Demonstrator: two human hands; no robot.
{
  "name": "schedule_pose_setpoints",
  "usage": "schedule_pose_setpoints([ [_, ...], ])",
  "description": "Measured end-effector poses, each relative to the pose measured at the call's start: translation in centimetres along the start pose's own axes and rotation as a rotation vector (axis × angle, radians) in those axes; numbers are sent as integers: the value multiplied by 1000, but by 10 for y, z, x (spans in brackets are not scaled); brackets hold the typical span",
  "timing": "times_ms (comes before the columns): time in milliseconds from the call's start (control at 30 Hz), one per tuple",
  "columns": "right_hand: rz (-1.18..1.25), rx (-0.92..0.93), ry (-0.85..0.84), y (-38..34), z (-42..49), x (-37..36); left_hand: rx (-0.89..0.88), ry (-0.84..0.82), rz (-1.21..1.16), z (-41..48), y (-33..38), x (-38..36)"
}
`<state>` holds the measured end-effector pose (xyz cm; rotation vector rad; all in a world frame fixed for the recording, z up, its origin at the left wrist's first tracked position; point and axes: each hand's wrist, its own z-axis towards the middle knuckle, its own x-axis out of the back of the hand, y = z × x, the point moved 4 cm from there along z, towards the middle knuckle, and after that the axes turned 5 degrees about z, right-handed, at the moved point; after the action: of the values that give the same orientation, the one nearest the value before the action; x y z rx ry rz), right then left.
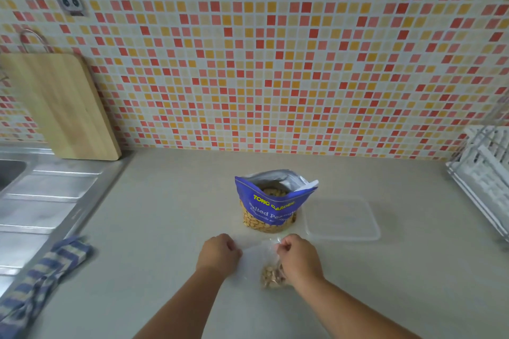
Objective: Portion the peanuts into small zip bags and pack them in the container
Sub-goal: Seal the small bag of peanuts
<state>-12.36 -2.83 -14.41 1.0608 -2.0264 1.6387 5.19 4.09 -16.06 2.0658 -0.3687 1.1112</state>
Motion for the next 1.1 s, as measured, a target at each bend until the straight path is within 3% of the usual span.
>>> schedule_pose_setpoints([
  [233, 9, -17, 15, 5, 0, 3, -55, 25, -95, -5, -2, 19],
  [333, 30, 74, 80, -8, -7, 12, -97, 60, -172, -8, 1, 36],
  [433, 154, 222, 12, -30, -17, 16, -166, -117, -427, -20, 17, 51],
  [533, 439, 244, -98, -51, -28, 22, -241, -272, -559, -35, 34, 63],
  [700, 556, 262, -59, -70, -32, 43, -304, -373, -742, -50, 57, 73],
  [800, 544, 272, -29, -75, -32, 56, -316, -171, -758, -54, 70, 78],
  [933, 607, 314, 50, -83, -35, 76, -389, 162, -563, -57, 85, 86],
  [1100, 534, 340, -10, -98, -40, 90, -554, 374, -305, -66, 100, 95],
])
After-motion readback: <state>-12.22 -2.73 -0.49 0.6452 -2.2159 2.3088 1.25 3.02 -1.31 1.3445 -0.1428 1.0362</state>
